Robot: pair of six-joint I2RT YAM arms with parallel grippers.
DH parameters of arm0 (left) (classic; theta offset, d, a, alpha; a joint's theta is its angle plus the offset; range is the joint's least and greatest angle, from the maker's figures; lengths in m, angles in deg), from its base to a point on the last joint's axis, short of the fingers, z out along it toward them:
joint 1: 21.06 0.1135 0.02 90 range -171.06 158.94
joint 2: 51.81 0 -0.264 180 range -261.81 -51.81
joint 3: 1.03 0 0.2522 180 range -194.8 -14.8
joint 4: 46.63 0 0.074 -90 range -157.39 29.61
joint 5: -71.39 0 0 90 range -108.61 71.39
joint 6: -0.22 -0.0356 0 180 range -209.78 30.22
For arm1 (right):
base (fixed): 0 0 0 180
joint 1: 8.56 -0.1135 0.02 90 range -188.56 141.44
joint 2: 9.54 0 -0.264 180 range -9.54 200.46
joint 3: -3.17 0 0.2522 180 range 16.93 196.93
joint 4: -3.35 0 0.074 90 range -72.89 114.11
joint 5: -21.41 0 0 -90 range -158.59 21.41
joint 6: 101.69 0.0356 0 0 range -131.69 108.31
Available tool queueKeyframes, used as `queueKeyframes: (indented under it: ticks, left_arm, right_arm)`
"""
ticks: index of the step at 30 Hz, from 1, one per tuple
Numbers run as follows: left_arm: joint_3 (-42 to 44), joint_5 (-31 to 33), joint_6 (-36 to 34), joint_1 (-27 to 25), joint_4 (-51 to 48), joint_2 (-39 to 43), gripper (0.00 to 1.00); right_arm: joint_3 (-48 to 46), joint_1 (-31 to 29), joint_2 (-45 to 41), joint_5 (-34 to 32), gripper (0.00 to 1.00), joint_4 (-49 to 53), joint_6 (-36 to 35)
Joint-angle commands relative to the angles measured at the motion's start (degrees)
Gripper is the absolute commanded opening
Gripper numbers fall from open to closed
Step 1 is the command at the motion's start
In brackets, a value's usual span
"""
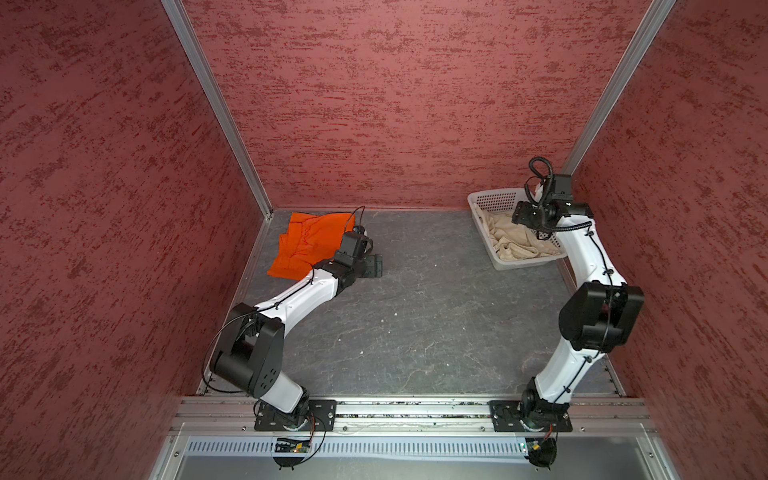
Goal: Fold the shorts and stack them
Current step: 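Release the orange shorts with the left gripper while the right reaches into the basket, then grasp the beige shorts' waistband with the right gripper and lift them out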
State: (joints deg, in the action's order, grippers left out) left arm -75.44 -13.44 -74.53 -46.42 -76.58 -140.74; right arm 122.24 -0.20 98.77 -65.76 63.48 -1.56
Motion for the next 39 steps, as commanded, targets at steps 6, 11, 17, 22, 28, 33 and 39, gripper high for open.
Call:
queueKeyframes:
  ticks: [6,11,17,22,28,33,39]
  left_arm:
    - [-3.7,-0.06,3.65,-0.78,2.99,-3.3,0.89]
    - [-5.09,-0.53,3.98,-0.73,2.64,-4.84,0.89]
    - [-5.54,-0.8,4.44,-0.76,2.24,-5.91,0.89]
    - [-5.93,-0.13,4.15,-0.75,2.02,-6.07,0.89]
    - [-7.25,1.03,3.32,-0.62,1.04,-5.48,0.89]
    - [-7.72,1.69,2.98,-0.48,1.27,-4.38,0.89]
    - [-8.46,2.21,2.51,0.05,1.6,-2.81,0.88]
  right_arm:
    - [-3.06,0.34,3.34,6.15,0.76,5.49,4.01]
    - [-8.78,0.26,1.42,7.9,0.76,2.33,6.36]
    - [-9.87,0.1,4.08,8.34,0.75,1.53,7.28]
    - [-9.14,0.0,6.12,4.39,0.22,1.2,6.68]
    - [-3.35,0.08,2.57,5.09,0.0,0.28,6.15]
    - [5.96,0.09,0.38,4.73,0.0,1.84,5.62]
    - [21.53,0.1,0.6,4.98,0.0,6.1,4.71]
